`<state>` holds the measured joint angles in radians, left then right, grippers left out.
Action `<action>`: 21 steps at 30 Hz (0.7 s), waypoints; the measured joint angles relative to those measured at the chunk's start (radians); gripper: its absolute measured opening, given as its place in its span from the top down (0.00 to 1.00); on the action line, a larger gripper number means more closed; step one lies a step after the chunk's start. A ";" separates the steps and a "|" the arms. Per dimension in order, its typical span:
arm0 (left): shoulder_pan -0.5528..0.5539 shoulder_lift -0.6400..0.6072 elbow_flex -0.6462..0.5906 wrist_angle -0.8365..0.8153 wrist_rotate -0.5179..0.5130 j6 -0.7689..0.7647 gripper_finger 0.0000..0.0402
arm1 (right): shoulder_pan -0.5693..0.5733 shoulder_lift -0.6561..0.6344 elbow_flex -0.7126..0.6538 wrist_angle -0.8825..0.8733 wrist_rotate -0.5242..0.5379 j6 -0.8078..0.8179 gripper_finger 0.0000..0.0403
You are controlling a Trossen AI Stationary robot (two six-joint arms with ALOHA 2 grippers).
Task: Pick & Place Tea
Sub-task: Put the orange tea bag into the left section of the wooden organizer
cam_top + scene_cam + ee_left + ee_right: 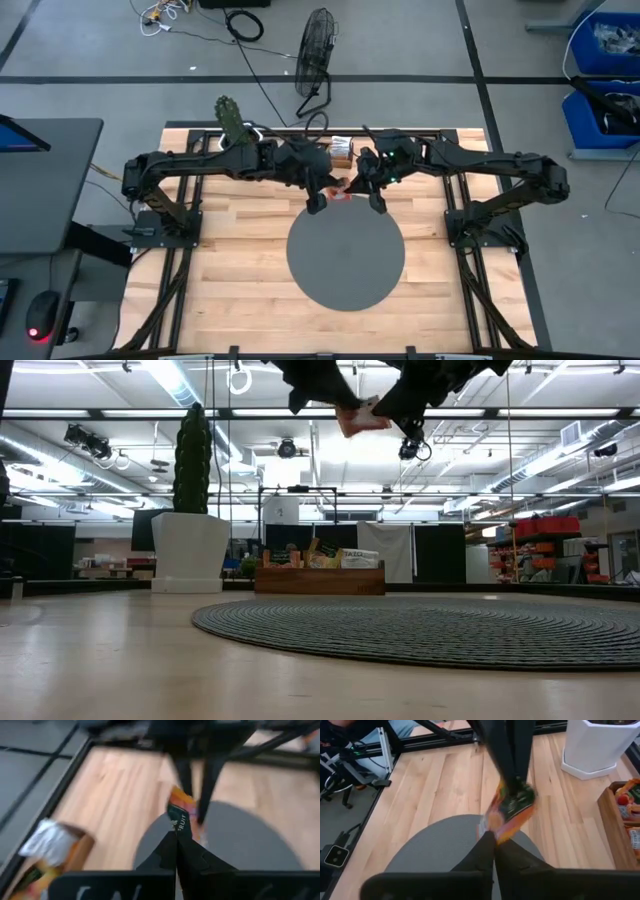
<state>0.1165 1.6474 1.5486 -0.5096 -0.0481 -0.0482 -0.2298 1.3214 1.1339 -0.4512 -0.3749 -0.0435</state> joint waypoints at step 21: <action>0.209 0.008 -0.107 -0.053 -0.271 0.247 1.00 | -0.002 -0.051 -0.009 -0.151 -0.009 0.050 0.60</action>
<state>0.3256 1.6558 1.4417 -0.5624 -0.3194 0.1984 -0.2321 1.2705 1.1252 -0.6020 -0.3835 0.0064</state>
